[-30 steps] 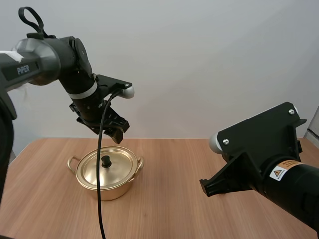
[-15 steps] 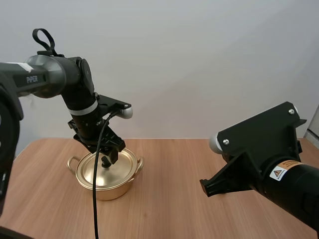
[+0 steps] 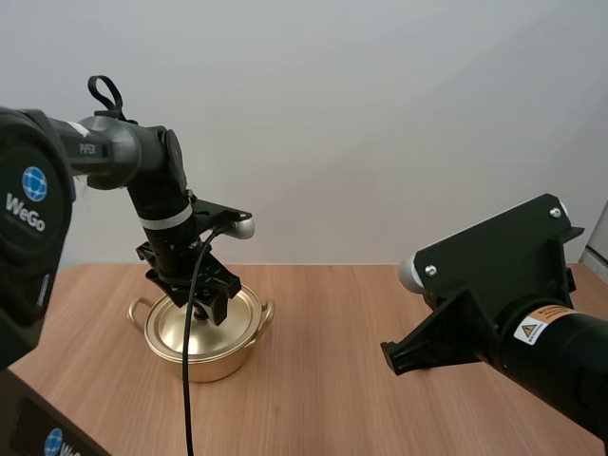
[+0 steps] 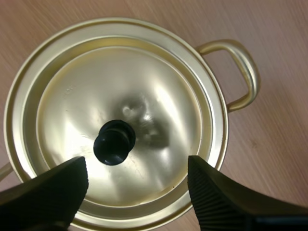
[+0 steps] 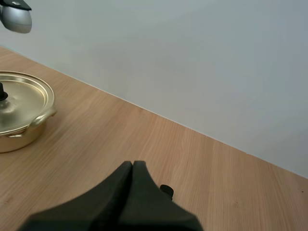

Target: Open the pot, put the car inside, and close it

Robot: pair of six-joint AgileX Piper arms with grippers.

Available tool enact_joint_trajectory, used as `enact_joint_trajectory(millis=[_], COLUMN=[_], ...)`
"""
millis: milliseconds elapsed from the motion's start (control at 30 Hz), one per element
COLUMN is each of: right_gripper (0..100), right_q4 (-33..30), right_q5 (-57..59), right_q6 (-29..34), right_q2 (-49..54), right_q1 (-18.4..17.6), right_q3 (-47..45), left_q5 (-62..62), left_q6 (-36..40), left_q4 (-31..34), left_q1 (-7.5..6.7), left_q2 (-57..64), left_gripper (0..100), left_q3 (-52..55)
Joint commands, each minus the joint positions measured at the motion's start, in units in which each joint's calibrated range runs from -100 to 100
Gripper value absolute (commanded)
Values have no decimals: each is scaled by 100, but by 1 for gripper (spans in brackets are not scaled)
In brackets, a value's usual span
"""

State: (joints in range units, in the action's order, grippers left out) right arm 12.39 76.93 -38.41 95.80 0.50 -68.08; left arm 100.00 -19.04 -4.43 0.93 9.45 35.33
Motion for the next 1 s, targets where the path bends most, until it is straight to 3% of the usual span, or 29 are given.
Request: enact_joint_trajectory(millis=[0,500,967], right_gripper=[0,0,0], right_q4=[0,0,0], right_q5=[0,0,0], right_q6=[0,0,0], right_q2=[2,2,2], right_q1=[2,2,2], right_q3=[8,8,8], left_q5=[0,-819,-858], left_q6=[-4,-52,30], left_q4=[6,76,76], left_q1=[3,3,3], left_q2=[-13,-13,-256], left_gripper=[96,96,96], left_q3=[7,7,7])
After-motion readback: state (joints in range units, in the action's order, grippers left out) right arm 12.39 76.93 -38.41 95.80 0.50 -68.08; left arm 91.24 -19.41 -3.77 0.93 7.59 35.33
